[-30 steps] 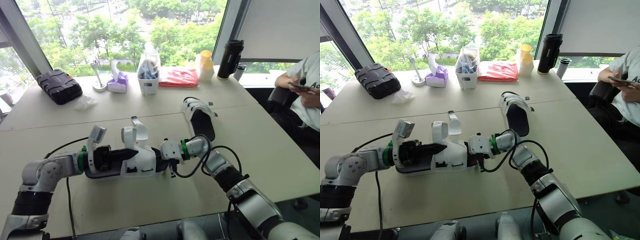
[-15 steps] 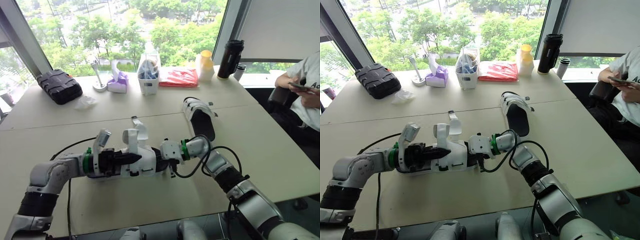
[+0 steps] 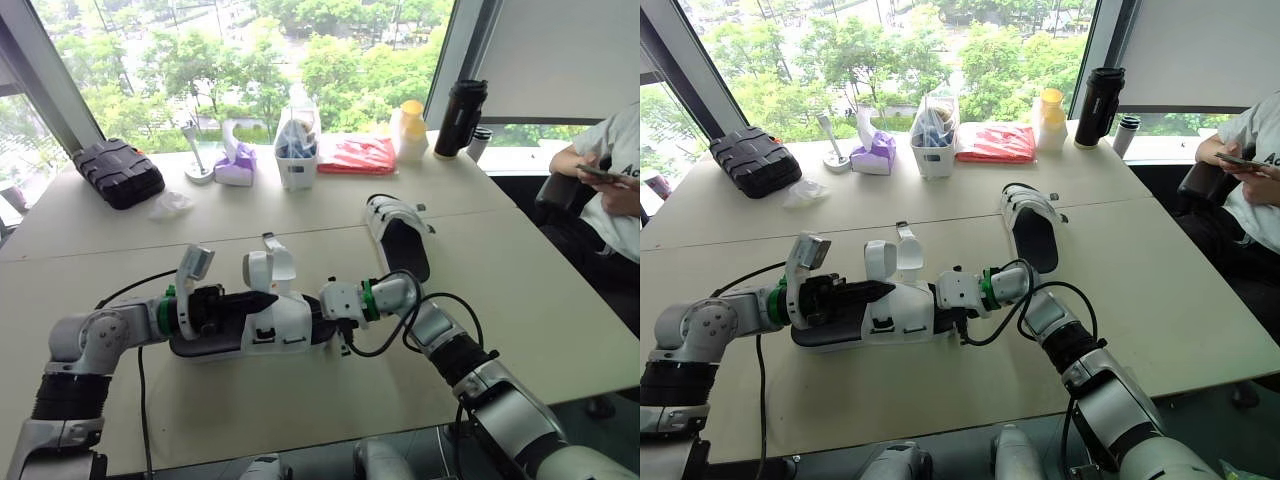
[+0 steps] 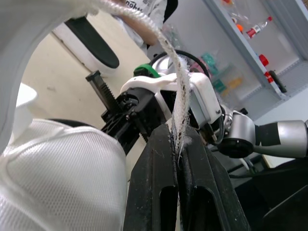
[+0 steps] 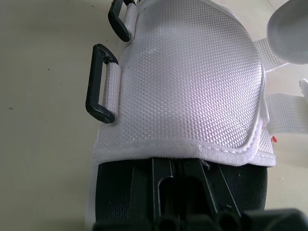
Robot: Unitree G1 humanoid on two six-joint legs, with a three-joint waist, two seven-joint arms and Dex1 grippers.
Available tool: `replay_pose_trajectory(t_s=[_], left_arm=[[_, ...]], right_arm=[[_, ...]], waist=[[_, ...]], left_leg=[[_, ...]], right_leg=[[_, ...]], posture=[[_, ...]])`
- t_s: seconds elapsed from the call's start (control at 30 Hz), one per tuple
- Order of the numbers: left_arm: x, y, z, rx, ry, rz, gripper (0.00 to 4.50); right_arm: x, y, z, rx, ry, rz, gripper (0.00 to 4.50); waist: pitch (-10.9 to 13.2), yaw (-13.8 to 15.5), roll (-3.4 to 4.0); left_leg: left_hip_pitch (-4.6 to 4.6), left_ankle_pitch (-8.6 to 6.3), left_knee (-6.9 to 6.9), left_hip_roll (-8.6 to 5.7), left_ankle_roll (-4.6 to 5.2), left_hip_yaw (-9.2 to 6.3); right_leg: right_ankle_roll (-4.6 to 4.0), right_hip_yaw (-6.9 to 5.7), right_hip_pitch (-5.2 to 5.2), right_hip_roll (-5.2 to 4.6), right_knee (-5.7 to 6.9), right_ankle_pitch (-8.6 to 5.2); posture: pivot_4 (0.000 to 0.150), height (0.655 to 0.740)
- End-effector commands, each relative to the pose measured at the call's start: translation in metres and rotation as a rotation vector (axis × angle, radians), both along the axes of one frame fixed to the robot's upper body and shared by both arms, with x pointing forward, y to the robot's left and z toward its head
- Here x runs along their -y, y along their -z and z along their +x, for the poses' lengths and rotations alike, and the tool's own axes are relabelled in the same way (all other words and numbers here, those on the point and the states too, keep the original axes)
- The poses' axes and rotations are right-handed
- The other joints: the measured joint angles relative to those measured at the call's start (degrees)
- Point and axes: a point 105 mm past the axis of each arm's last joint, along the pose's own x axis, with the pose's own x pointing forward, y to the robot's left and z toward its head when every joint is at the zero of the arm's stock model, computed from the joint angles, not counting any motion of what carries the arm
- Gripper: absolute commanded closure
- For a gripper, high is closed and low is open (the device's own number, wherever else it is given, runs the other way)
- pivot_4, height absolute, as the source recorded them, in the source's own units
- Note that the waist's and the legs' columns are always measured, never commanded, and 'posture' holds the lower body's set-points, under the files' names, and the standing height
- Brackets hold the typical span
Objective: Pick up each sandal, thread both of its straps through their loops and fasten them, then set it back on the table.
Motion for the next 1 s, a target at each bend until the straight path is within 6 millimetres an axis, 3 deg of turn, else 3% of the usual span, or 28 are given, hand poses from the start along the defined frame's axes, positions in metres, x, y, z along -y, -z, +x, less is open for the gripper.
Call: replay_pose_trajectory(t_s=[0.03, 0.67, 1.0], left_arm=[[0.0002, -0.0028, -0.0018, 0.027, 0.015, 0.016, 4.38], [-0.0019, 0.0019, 0.0067, 0.098, -0.005, 0.057, 4.38], [-0.0018, 0.0062, 0.0009, 0.108, 0.034, 0.079, 4.38]], right_arm=[[0.0077, 0.0240, -0.0034, -0.052, 0.020, -0.092, 4.50], [0.0082, 0.0248, -0.0054, -0.051, 0.011, -0.097, 4.50], [0.0077, 0.0246, -0.0052, -0.050, 0.011, -0.097, 4.50]], waist=[[0.00, 0.02, 0.00], [0.00, 0.01, 0.00], [0.00, 0.01, 0.00]], left_leg=[[0.00, 0.00, 0.00, 0.00, 0.00, 0.00], [0.00, 0.00, 0.00, 0.00, 0.00, 0.00], [0.00, 0.00, 0.00, 0.00, 0.00, 0.00]], right_leg=[[0.00, 0.00, 0.00, 0.00, 0.00, 0.00], [-0.01, 0.00, 0.00, 0.00, 0.00, 0.00], [0.00, 0.00, 0.00, 0.00, 0.00, 0.00]], posture=[[0.150, 0.7400], [0.150, 0.7400], [0.150, 0.7400]])
